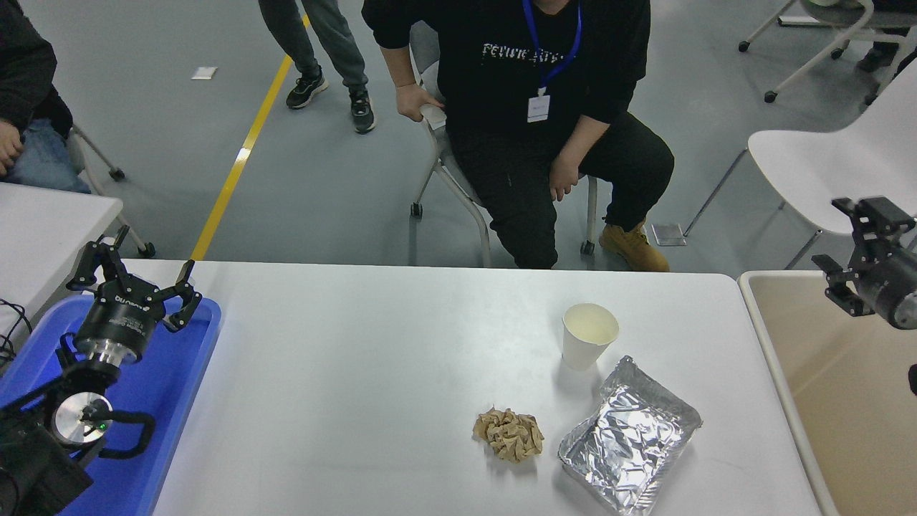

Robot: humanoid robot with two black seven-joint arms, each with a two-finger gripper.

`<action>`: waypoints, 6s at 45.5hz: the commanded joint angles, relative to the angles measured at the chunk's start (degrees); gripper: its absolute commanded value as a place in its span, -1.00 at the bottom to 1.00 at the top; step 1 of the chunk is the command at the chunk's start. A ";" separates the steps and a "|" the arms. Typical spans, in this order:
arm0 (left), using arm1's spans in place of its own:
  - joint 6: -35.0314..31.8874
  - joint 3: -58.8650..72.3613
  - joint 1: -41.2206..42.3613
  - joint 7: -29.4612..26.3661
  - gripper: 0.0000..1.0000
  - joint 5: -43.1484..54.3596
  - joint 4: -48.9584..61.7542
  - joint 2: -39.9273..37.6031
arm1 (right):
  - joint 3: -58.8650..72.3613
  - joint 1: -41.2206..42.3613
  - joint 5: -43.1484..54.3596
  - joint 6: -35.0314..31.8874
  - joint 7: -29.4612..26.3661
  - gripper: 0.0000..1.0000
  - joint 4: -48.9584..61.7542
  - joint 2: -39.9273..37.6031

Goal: Clean the table surface

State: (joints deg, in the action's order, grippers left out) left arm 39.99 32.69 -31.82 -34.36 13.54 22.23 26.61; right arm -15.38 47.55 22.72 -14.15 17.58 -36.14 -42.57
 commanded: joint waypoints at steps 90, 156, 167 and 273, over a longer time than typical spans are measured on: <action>0.00 0.00 0.00 0.00 1.00 0.00 0.01 -0.07 | 43.86 17.67 37.05 4.22 5.71 0.88 4.32 28.59; 0.00 -0.09 0.00 0.00 1.00 0.00 0.01 0.02 | 48.16 17.93 33.54 6.51 8.52 -1.00 7.58 29.56; 0.00 0.00 0.00 0.00 1.00 0.00 0.01 0.02 | 47.99 21.09 29.67 6.24 10.90 -1.00 7.22 24.20; 0.00 0.00 0.00 0.00 1.00 0.00 0.01 0.02 | 30.06 -7.55 -5.49 -0.26 -6.76 -1.00 35.44 3.98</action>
State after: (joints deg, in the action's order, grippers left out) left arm 39.99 32.69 -31.82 -34.36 13.53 22.23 26.61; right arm 17.58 43.64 18.44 -14.48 17.04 -1.46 -41.78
